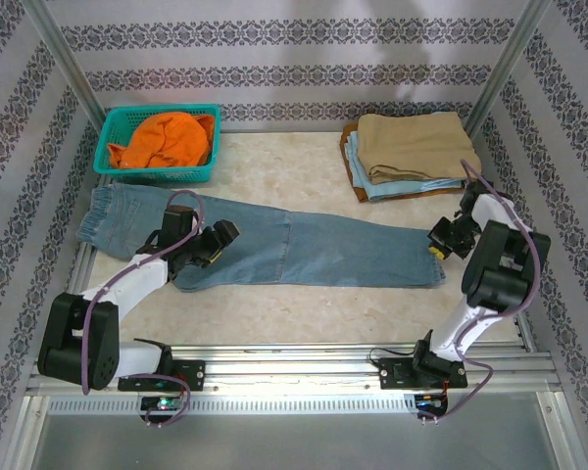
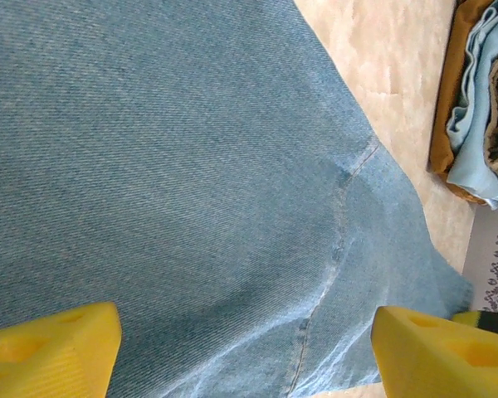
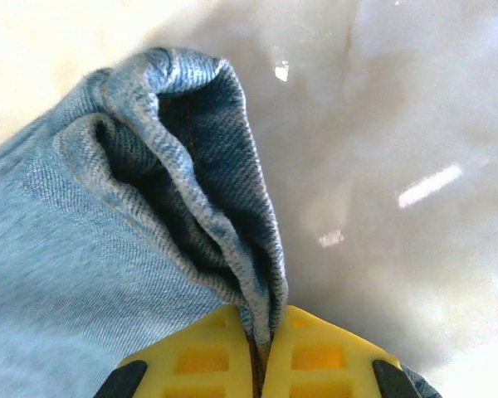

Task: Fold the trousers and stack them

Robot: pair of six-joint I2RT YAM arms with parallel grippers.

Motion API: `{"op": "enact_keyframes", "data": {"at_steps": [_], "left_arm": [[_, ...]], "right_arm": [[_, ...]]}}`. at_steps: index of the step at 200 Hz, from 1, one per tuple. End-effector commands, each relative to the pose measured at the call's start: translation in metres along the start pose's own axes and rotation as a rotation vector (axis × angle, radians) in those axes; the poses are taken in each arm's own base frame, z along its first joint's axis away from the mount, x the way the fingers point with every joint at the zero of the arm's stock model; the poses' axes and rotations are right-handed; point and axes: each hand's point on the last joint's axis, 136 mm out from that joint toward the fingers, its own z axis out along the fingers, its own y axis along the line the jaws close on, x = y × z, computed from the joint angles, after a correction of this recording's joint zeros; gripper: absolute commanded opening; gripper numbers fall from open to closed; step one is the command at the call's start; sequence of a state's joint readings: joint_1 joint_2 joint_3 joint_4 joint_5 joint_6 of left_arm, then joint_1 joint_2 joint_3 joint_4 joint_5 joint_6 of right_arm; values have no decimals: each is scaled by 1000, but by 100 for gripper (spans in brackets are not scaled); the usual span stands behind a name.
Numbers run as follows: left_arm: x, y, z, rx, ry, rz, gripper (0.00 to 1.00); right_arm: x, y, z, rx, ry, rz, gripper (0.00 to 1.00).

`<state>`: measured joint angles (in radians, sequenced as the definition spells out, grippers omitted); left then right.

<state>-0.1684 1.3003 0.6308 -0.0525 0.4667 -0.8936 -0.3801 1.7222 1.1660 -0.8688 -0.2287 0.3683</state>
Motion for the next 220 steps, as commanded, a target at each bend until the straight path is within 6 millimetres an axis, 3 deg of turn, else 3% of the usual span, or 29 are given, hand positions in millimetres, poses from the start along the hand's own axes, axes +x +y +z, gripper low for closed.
{"op": "enact_keyframes", "data": {"at_steps": [1, 39, 68, 100, 135, 165, 191, 220], "left_arm": [[-11, -5, -12, -19, -32, 34, 80], [-17, 0, -22, -43, -50, 40, 80], [-23, 10, -33, -117, -68, 64, 80], [-24, 15, -35, -128, -82, 36, 80], [-24, 22, -35, -165, -80, 31, 81], [-23, 33, -29, -198, -81, 21, 81], [-20, 50, -19, -232, -70, 6, 81], [-13, 67, -6, -265, -34, -8, 80]], "right_arm": [[3, 21, -38, -70, -117, -3, 0], [44, 70, -46, -103, -112, -147, 0], [72, 108, -67, -133, -137, -245, 0], [119, 176, -82, -220, -129, -377, 0], [177, 253, -82, -307, -96, -489, 0], [211, 307, -77, -382, -80, -498, 0], [234, 344, -67, -427, -69, -489, 0], [251, 373, -58, -465, -62, -471, 0]]}}
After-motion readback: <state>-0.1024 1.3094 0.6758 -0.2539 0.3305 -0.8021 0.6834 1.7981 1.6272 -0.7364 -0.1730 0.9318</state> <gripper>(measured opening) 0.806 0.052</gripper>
